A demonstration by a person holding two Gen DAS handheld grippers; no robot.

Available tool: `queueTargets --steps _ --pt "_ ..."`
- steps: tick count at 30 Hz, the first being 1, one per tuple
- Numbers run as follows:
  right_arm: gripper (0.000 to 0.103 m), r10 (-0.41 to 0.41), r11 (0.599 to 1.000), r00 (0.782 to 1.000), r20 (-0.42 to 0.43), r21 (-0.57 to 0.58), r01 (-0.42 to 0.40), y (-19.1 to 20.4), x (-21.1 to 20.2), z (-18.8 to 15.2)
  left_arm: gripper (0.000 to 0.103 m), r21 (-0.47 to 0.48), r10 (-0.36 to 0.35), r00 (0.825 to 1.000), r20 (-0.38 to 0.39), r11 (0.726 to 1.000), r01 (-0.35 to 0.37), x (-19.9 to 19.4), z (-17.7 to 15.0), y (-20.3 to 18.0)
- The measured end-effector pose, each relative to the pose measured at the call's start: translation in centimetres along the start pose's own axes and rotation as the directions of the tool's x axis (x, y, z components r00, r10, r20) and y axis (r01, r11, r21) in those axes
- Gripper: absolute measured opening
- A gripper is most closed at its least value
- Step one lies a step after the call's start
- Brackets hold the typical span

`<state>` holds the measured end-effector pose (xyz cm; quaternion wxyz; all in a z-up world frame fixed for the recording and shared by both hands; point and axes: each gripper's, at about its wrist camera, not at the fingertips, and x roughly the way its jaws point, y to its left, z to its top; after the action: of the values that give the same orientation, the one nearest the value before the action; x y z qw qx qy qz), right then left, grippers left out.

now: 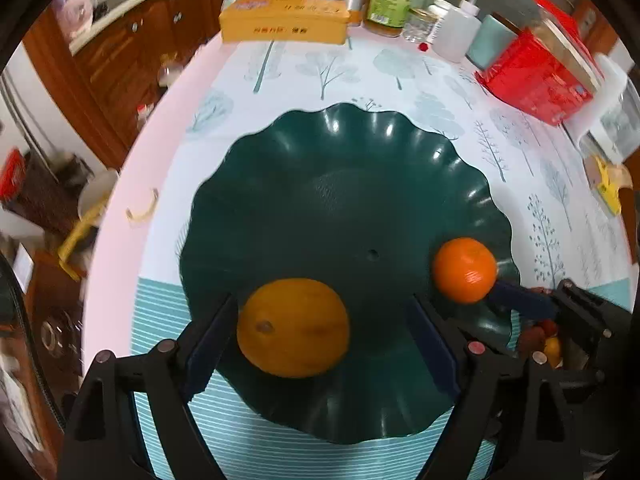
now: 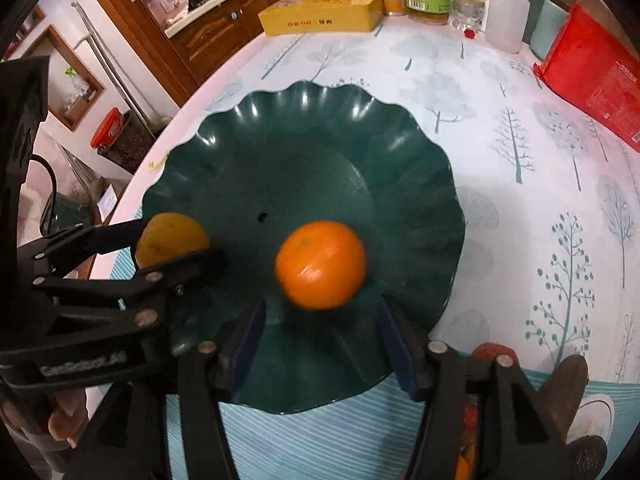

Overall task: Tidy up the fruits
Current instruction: 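Carry the orange and tangerine onto the green plate and open both tools, then grasp the dark banana with the left tool while the right tool grasps the avocado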

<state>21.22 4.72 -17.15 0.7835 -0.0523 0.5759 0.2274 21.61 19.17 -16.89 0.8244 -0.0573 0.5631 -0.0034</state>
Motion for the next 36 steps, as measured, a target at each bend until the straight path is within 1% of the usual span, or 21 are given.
queueTargets --steps 3,8,12,15,16,19,21,24,26,29,31,36 --pt "0.061 0.011 1.0 1.0 0.011 0.018 -0.011 -0.5 -0.5 -0.4 0.085 0.02 0.022 0.999 0.023 1.0 -0.022 -1.0 -0.3 -0.5" --pt "0.061 0.032 0.998 0.998 0.054 0.043 -0.035 -0.7 -2.5 -2.1 0.085 0.024 0.012 0.998 0.058 1.0 -0.013 -3.5 -1.4 -0.7" --pt "0.061 0.039 0.996 0.996 0.085 0.082 -0.046 -0.9 -4.5 -3.9 0.086 0.009 -0.01 0.995 0.099 1.0 0.01 -6.4 -3.2 -0.8" --pt "0.061 0.077 0.987 0.992 0.102 0.132 -0.09 -1.1 -6.4 -6.0 0.087 -0.005 -0.004 0.988 0.153 1.0 0.004 -9.5 -5.3 -1.0" --pt "0.061 0.081 0.985 0.99 0.113 0.142 -0.096 -1.2 -7.2 -6.8 0.088 -0.007 -0.001 0.987 0.163 1.0 0.003 -10.3 -6.0 -1.1" --pt "0.061 0.067 0.984 0.987 0.149 0.153 -0.09 -1.2 -10.0 -9.1 0.089 0.008 -0.015 0.984 0.176 1.0 0.013 -12.6 -8.1 -1.7" --pt "0.061 0.046 0.985 0.982 0.181 0.154 -0.075 -1.3 -12.4 -11.0 0.089 0.037 -0.036 0.984 0.175 0.999 0.03 -14.2 -9.5 -2.5" --pt "0.061 -0.016 0.986 0.974 0.226 0.164 -0.021 -1.7 -15.7 -13.6 0.089 0.091 -0.069 0.981 0.184 0.994 0.053 -16.2 -11.1 -4.0" --pt "0.061 -0.059 0.982 0.968 0.245 0.19 0.012 -2.3 -17.8 -15.2 0.089 0.122 -0.088 0.977 0.195 0.99 0.065 -17.2 -11.5 -5.1" --pt "0.061 -0.112 0.966 0.956 0.271 0.256 0.04 -3.4 -20.4 -17.9 0.089 0.172 -0.13 0.969 0.21 0.981 0.094 -18.8 -12.1 -7.1" --pt "0.061 -0.159 0.956 0.947 0.278 0.284 0.077 -3.9 -21.6 -19.2 0.089 0.207 -0.17 0.963 0.21 0.97 0.127 -19.7 -12.3 -8.6" --pt "0.061 -0.23 0.937 0.924 0.306 0.327 0.125 -4.8 -24.5 -21.8 0.089 0.267 -0.247 0.944 0.217 0.946 0.186 -21.3 -12.4 -11.8"
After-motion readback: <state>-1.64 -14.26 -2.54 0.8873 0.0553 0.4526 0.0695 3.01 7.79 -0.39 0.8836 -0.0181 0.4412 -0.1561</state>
